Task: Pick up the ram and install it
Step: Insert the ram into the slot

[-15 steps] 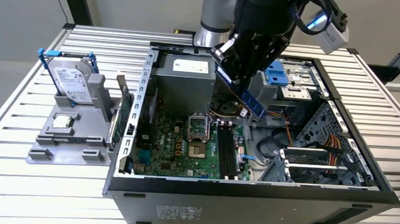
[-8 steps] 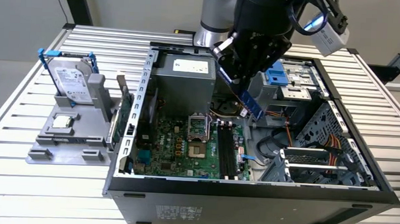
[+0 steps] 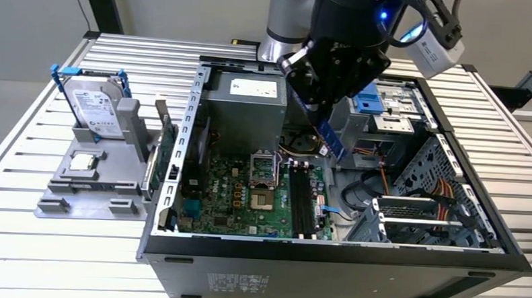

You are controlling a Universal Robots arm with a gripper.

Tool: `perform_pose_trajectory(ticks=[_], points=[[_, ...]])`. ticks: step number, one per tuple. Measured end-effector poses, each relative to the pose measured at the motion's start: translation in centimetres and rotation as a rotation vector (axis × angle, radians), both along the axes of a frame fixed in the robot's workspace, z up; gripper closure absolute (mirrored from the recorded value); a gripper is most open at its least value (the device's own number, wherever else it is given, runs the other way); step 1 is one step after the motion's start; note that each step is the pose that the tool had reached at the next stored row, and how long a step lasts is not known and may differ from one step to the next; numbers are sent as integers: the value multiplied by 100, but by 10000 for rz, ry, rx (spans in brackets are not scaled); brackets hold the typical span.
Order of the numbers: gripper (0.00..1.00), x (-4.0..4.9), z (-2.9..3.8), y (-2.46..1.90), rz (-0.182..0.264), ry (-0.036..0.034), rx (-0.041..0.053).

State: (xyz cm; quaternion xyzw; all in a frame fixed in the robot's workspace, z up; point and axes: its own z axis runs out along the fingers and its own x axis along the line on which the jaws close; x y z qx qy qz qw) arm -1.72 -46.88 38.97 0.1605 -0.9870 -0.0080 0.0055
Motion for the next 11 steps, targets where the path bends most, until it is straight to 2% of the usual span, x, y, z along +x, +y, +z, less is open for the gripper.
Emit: perform_pose_trajectory(ticks=[11], points=[[100, 0, 0, 0, -1576, 1, -6]])
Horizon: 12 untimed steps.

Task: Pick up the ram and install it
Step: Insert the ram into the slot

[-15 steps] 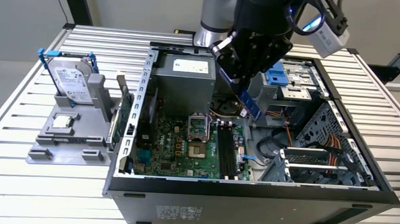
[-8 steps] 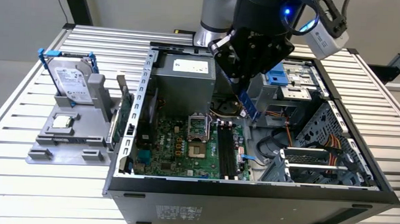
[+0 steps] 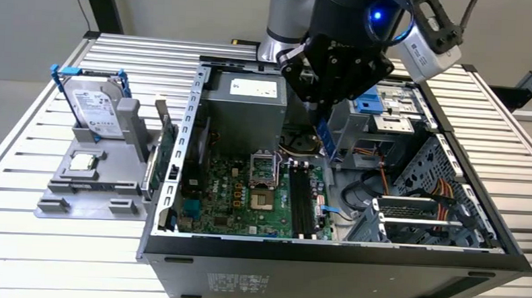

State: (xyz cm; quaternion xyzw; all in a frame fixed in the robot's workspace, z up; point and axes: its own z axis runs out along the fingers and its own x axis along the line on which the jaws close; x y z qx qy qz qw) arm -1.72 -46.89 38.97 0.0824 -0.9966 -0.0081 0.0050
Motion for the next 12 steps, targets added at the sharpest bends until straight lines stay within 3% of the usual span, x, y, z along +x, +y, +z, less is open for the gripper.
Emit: perform_pose_trajectory(ticks=[12], points=[[100, 3, 0, -1, -1547, -1, -16]])
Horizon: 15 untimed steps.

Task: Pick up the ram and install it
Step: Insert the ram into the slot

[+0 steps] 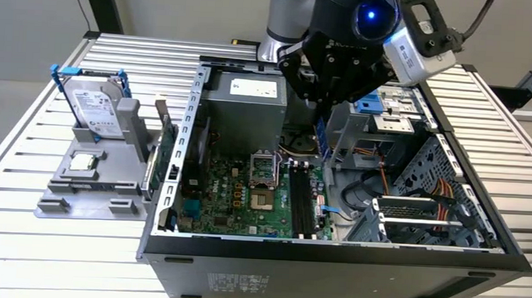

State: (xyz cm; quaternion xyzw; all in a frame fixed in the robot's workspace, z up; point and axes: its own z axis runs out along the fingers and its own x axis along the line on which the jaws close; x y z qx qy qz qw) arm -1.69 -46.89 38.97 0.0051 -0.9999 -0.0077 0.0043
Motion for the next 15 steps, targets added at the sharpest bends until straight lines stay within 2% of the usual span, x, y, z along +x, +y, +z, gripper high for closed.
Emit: perform_pose_trajectory(ticks=[10, 15], points=[[100, 13, 0, 0, -1065, 0, -31], [100, 28, 0, 1, -1153, -1, -47]])
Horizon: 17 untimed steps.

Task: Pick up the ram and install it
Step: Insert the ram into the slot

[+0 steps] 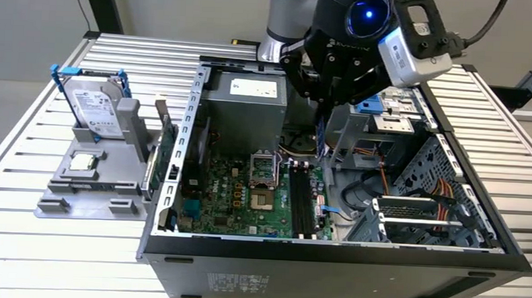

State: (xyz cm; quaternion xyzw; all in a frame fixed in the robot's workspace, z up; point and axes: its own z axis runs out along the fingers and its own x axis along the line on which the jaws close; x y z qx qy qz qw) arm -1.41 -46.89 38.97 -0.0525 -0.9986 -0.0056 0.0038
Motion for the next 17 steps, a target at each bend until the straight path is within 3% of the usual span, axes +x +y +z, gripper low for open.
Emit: perform_pose_trajectory(ticks=[17], points=[[100, 176, -4, 0, 256, 47, -54]])
